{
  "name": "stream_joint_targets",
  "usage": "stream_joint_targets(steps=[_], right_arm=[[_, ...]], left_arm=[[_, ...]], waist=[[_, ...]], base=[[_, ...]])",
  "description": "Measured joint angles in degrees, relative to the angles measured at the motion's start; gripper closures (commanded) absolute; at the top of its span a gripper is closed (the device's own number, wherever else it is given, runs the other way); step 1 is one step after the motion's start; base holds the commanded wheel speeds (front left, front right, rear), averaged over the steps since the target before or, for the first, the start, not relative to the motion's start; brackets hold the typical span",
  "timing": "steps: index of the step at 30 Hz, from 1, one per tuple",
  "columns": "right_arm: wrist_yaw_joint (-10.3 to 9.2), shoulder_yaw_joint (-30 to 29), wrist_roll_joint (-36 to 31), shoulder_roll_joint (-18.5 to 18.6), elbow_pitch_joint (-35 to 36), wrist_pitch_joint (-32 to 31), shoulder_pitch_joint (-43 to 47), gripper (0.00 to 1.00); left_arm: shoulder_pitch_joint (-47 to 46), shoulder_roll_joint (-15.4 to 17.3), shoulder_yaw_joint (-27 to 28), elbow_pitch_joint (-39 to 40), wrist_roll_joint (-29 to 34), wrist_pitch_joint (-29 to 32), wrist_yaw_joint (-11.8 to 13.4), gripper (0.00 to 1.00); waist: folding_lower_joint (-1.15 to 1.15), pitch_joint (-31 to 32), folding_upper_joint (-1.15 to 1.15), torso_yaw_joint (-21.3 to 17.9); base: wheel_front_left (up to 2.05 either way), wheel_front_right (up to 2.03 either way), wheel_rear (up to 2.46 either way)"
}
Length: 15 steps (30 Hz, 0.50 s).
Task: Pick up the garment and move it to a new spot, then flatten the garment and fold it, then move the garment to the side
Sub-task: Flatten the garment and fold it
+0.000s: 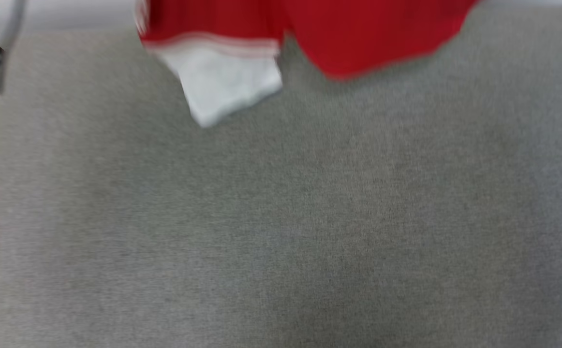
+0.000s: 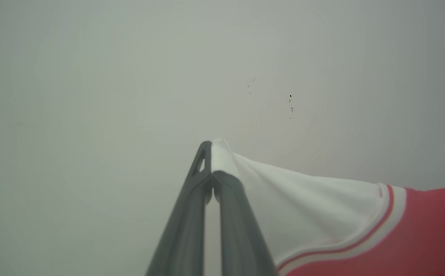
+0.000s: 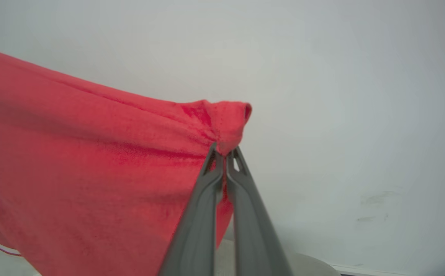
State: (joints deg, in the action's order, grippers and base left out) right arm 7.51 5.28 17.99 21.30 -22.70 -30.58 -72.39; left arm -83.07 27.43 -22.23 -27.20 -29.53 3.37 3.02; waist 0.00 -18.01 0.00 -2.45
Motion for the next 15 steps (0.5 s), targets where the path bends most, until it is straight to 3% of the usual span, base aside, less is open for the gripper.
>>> stream_joint_targets(steps=[6, 15], right_arm=[[0.02, -1.43, -0.6, -3.33, -2.18, 7.21, -10.21, 1.0], [0.02, -0.69, -0.74, -4.09, -6.42, 17.24, -21.51, 1.0]], left_arm=[[-11.76, 2.55, 1.98, -2.04, 2.03, -2.1, 0.26, 1.0], [-22.06, 3.49, 2.35, -3.85, 3.68, -2.47, 1.01, 1.0]], waist=[[0.0, -7.32, 0.0, -1.92], [0.01, -18.0, 0.0, -4.1]], base=[[0.0, 0.0, 0.0], [0.0, 0.0, 0.0]])
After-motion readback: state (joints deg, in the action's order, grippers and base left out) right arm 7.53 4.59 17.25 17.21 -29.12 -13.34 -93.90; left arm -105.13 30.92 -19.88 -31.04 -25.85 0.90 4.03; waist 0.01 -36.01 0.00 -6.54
